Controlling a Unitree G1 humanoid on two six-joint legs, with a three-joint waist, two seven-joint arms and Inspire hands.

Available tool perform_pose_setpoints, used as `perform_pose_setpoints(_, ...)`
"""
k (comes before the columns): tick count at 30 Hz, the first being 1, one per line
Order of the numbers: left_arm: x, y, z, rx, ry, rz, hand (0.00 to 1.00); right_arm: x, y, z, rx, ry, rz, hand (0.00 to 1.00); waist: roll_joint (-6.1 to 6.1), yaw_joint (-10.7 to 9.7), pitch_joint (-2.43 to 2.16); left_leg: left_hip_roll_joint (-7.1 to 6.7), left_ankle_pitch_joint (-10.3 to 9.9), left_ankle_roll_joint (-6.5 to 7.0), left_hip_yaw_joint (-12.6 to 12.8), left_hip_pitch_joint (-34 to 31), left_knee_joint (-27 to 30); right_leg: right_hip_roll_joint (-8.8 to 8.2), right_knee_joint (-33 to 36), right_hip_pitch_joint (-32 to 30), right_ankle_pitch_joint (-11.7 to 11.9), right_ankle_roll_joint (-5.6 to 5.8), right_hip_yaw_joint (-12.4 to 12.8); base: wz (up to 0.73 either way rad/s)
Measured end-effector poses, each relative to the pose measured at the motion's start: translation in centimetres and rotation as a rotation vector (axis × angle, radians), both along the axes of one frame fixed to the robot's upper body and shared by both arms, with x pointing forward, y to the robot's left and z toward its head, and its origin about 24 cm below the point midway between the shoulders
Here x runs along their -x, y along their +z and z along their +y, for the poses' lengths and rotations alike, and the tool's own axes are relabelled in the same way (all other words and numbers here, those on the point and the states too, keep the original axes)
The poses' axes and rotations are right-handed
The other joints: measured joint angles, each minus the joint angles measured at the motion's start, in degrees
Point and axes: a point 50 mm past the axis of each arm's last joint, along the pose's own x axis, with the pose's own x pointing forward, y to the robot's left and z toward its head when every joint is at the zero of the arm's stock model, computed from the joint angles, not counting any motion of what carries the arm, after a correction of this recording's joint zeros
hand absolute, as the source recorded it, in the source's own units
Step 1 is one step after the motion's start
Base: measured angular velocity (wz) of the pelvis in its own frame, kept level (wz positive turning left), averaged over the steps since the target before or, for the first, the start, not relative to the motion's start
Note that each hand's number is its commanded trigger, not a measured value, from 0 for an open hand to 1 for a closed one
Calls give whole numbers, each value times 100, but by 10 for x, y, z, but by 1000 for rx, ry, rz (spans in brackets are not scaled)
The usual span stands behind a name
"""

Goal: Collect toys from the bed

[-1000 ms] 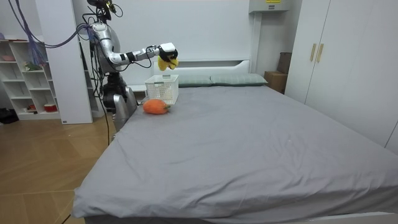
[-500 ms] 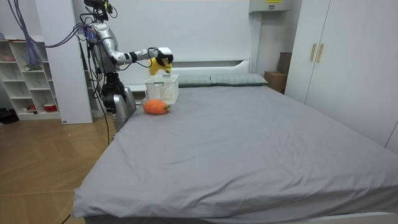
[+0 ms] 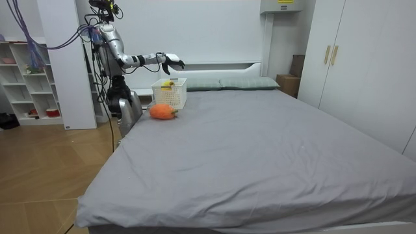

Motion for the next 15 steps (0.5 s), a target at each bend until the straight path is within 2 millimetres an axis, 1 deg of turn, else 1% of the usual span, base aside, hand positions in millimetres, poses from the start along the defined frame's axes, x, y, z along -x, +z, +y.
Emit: perform_pose_setpoints(15, 1, 0, 0, -1, 4, 11, 0, 0, 0, 0, -2, 0, 0, 0, -3, -15, -2, -1, 0, 0, -1, -3, 2, -1, 4, 0, 0, 0, -1, 0)
